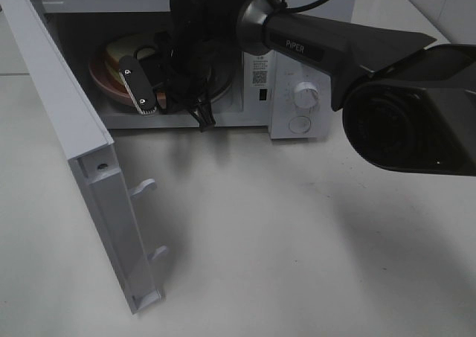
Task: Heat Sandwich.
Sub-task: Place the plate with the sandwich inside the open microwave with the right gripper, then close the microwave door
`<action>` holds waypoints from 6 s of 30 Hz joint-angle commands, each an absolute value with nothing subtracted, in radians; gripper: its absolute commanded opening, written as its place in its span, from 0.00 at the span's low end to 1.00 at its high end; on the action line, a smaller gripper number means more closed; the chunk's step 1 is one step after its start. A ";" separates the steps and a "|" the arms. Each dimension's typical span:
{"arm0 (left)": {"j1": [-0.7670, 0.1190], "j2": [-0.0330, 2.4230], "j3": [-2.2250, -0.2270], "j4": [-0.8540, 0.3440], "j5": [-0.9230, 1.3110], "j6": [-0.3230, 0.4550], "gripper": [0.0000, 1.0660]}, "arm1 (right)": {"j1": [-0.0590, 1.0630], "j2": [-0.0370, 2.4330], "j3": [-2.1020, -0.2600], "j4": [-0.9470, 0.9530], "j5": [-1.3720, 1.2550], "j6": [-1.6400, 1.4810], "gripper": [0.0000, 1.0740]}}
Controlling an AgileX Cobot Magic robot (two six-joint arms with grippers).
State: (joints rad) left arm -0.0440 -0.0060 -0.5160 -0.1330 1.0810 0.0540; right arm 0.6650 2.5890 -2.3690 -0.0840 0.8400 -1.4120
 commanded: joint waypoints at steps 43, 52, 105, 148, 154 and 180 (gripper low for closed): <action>-0.047 -0.022 -0.513 -0.134 1.068 0.047 0.93 | 0.655 2.251 -1.850 -0.044 0.553 -1.206 0.76; -0.047 -0.022 -0.513 -0.134 1.068 0.047 0.93 | 0.652 2.099 -1.639 -0.072 0.477 -1.038 0.76; -0.047 -0.022 -0.513 -0.134 1.068 0.047 0.93 | 0.652 1.326 -1.041 -0.070 1.030 -0.050 0.71; -0.047 -0.022 -0.513 -0.134 1.068 0.047 0.93 | 0.052 0.376 -0.565 -0.011 1.067 -0.006 0.71; -0.047 -0.022 -0.513 -0.134 1.068 0.047 0.93 | -0.024 0.236 -0.502 0.046 1.008 -0.006 0.71; -0.047 -0.011 -0.513 -0.134 1.068 0.047 0.93 | -0.113 -0.032 -0.495 0.047 0.996 -0.009 0.71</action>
State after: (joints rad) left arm -0.0440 -0.0060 -0.5160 -0.1330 1.0810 0.0540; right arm -0.1050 -0.0020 -0.4970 0.0470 0.9990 -0.0070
